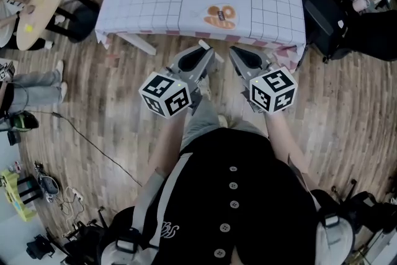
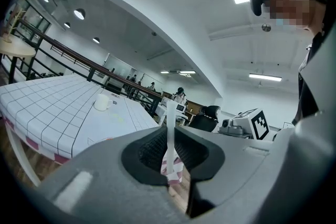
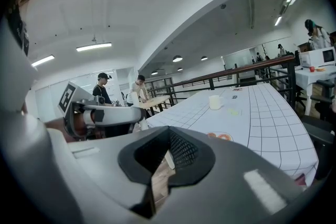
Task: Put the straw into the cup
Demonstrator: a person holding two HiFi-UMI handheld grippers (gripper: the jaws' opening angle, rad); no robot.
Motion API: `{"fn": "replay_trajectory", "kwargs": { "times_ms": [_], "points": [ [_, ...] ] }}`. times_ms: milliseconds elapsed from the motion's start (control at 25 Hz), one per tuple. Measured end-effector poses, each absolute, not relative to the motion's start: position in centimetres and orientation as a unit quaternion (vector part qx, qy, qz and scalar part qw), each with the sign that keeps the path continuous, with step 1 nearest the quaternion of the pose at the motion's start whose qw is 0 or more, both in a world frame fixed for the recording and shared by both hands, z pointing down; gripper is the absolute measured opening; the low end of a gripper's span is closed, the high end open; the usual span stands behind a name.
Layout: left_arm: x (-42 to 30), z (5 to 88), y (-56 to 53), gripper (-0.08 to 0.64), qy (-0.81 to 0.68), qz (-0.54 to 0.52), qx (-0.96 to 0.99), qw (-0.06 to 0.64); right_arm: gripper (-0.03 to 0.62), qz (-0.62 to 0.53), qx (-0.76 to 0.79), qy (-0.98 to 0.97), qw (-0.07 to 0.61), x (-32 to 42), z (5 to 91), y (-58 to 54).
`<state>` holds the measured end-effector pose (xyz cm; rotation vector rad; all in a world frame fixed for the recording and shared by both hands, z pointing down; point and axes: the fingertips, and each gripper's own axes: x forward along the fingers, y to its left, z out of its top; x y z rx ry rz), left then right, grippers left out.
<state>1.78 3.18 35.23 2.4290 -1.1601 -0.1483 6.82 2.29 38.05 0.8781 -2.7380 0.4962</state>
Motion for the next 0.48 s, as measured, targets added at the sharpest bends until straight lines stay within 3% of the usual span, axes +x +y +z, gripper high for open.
{"fn": "replay_trajectory", "kwargs": {
  "times_ms": [480],
  "points": [
    [-2.0,35.8,-0.9,0.043,-0.416,-0.057,0.881,0.217,-0.002,0.171,0.324,-0.923,0.113,4.5,39.0,-1.5]
  ]
}}
